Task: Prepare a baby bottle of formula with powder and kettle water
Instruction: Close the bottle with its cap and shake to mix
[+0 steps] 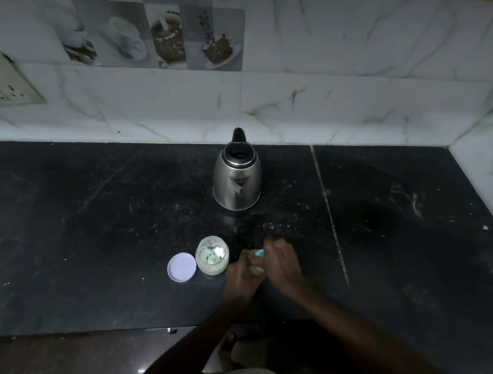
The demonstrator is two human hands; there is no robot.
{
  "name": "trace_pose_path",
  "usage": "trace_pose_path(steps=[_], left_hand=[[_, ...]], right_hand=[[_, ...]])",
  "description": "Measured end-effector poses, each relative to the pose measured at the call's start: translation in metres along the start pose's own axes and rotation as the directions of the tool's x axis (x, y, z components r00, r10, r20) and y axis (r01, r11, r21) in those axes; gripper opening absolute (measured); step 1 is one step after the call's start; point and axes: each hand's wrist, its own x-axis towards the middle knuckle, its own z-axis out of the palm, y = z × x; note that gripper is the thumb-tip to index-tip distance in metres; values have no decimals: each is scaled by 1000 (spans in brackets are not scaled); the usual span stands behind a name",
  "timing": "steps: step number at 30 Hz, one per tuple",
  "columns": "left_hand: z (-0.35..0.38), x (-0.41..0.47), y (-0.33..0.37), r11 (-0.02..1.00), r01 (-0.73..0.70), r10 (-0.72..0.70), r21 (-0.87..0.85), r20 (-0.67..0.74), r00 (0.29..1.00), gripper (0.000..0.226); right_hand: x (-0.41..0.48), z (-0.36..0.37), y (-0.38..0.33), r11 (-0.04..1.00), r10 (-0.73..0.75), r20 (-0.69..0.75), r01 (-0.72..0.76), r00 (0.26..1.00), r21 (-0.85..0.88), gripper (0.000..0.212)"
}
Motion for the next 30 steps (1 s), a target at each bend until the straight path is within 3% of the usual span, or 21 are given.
trace_pose_path(steps=[5,8,10,13,15,17,20,26,30], left_hand=[[3,6,-6,999,-25,24,28,15,1000,47],[5,7,-7,999,-34,34,-1,-10,999,46],[5,7,-7,999,-41,41,1,-8,999,47],[3,8,-7,999,-37,37,2,-7,999,50],[1,7,-7,999,-37,37,-4,1,999,49],[1,7,-7,999,-46,46,-6,15,999,48],[0,6,-6,998,-54,54,-19,17,998,47],[-2,5,-2,997,-63,64,-35,28,998,41],[-2,6,-4,998,-61,62,-10,20,998,43]], right_hand=[[0,-18,38,970,-21,157,-17,987,242,103],[-9,-7,60,958,-78,14,71,997,277,86],[-12,10,64,968,-176,-22,177,984,180,73],[-8,29,64,946,-295,32,287,955,148,92],[-5,29,66,934,-331,66,317,941,164,87],[-5,28,74,934,-332,101,312,938,172,78],[1,36,93,918,-307,109,264,946,295,102],[21,56,114,925,-299,259,212,918,315,102],[22,44,111,915,-276,157,209,948,344,73]])
